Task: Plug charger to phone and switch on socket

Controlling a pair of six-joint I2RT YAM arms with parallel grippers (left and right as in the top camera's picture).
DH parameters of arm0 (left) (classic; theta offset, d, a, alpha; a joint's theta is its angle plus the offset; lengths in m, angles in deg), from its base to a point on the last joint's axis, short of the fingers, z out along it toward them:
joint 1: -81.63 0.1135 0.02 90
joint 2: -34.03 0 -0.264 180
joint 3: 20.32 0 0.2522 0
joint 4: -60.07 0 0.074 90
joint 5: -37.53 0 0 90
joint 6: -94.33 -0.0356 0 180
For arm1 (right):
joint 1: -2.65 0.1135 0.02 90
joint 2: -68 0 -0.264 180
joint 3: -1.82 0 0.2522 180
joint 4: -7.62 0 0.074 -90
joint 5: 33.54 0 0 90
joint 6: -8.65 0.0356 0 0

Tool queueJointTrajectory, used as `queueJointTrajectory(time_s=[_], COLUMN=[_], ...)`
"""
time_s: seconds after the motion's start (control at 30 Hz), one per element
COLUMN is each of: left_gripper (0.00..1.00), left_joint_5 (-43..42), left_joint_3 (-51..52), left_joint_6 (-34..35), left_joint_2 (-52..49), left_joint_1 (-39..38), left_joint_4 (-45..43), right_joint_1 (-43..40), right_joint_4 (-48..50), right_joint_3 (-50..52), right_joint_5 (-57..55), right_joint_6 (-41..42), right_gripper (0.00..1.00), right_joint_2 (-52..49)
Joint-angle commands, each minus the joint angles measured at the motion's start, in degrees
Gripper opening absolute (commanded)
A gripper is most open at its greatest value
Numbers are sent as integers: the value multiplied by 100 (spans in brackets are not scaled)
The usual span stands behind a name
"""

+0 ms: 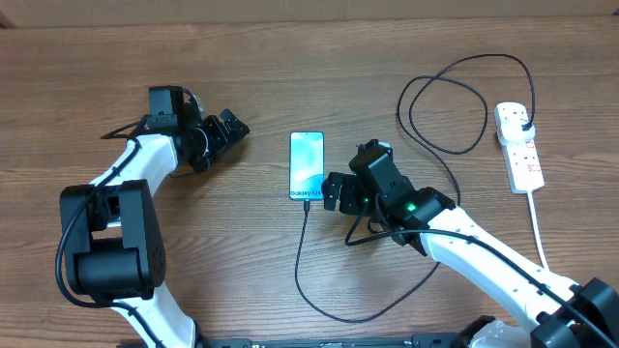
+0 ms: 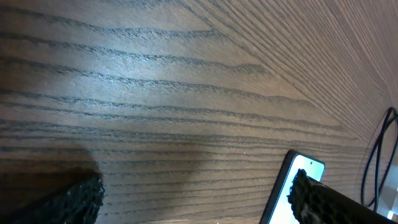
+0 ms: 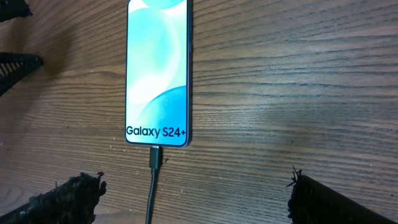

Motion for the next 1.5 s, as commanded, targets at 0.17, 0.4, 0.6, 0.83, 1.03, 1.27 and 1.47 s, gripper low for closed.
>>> queueJointTrajectory(time_s=[0.17, 0.4, 0.6, 0.83, 1.03, 1.27, 1.47], left_gripper=[99, 100, 100, 100, 99, 100, 100], left_joint_5=[160, 160, 160, 160, 160, 160, 160], left_joint_3=[92, 92, 92, 92, 92, 92, 92], left_joint_6=[74, 74, 74, 74, 74, 74, 74], left_joint_2=[-133, -131, -131, -131, -131, -131, -131], left_joint_1=[9, 9, 9, 9, 9, 9, 9], left_joint_4=[61, 61, 61, 61, 61, 61, 61], right_joint_1=[-11, -11, -11, -11, -11, -11, -11], right_joint_4=[17, 17, 17, 35, 74, 37, -212], right_joint_3=[-118, -118, -118, -118, -118, -118, -118], right_joint_5=[-72, -72, -72, -68, -70, -70, -74], right_joint_6=[17, 17, 17, 20, 17, 17, 15], right_gripper=[100, 100, 100, 100, 100, 100, 100], right_joint_2=[85, 85, 85, 85, 85, 85, 85])
